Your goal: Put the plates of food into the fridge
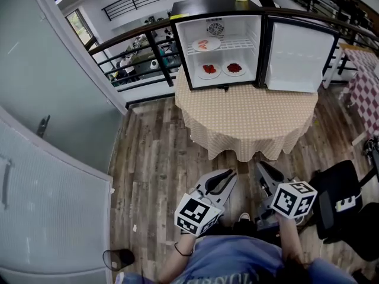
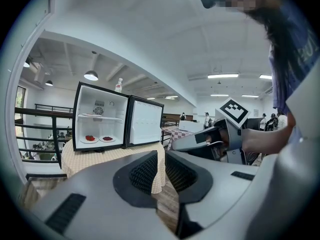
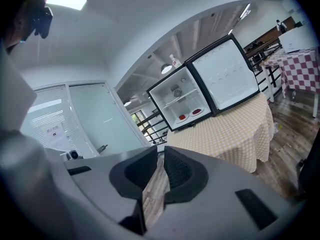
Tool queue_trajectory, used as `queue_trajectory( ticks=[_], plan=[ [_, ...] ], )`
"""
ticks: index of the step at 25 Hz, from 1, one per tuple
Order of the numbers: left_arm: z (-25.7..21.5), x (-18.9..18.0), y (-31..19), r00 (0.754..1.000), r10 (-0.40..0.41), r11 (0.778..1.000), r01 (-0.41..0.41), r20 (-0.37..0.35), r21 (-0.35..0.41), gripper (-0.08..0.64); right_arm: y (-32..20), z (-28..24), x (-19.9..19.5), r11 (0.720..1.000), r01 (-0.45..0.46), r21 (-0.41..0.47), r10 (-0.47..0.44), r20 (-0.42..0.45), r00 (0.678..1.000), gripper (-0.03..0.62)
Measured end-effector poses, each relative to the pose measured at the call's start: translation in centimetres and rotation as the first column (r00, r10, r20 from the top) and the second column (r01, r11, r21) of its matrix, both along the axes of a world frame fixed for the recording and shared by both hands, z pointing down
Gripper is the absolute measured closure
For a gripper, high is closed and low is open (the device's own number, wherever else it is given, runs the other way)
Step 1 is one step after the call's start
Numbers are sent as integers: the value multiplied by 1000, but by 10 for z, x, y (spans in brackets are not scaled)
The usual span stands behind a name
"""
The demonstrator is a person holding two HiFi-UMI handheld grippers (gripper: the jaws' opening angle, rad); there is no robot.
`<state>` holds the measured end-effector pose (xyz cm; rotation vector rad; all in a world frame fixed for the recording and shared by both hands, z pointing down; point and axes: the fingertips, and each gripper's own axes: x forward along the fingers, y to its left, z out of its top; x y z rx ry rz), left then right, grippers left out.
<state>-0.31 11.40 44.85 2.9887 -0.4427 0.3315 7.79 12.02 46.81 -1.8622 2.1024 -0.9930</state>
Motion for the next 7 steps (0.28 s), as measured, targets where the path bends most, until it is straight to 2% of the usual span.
queue_trajectory(
  ticks=[7],
  plan=[
    [3, 5, -1, 1000, 19, 1000, -19, -5, -4, 515, 5, 6, 15, 999, -54, -4, 54, -3, 999, 540]
  ],
)
